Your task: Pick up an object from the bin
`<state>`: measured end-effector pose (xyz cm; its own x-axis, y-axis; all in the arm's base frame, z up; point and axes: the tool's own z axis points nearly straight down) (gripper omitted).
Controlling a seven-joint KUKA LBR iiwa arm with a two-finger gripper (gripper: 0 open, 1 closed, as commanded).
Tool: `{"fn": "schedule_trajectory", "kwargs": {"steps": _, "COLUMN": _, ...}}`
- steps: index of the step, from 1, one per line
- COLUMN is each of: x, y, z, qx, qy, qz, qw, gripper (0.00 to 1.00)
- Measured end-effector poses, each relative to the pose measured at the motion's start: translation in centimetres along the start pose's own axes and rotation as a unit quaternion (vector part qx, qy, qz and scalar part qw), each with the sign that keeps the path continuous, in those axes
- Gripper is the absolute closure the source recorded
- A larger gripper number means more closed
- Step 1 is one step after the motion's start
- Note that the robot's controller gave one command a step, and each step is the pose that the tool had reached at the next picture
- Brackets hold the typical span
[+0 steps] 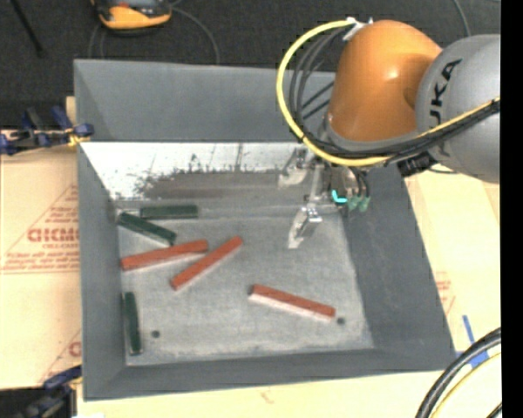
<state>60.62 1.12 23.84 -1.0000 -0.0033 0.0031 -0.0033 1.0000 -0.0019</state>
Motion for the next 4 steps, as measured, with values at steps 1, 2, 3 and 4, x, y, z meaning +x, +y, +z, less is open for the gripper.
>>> {"fn": "schedule_trajectory", "kwargs": {"steps": 1, "x": -0.1, "y": 0.0, "z": -0.5, "qx": 0.000, "qy": -0.0041, "qz": 0.000, "qw": 1.0000, "gripper": 0.00}}
{"fn": "schedule_trajectory", "kwargs": {"steps": 2, "x": 2.5, "y": 0.0, "z": 4.5, "qx": -0.002, "qy": -0.0063, "qz": 0.021, "qw": 0.9998, "gripper": 0.00}}
{"fn": "schedule_trajectory", "kwargs": {"steps": 3, "x": 5.7, "y": 0.7, "z": 7.8, "qx": 0.000, "qy": -0.0010, "qz": 0.000, "qw": 1.0000, "gripper": 0.00}}
{"fn": "schedule_trajectory", "kwargs": {"steps": 4, "x": 6.6, "y": -3.0, "z": 11.4, "qx": -0.002, "qy": -0.0051, "qz": -0.001, "qw": 1.0000, "gripper": 0.00}}
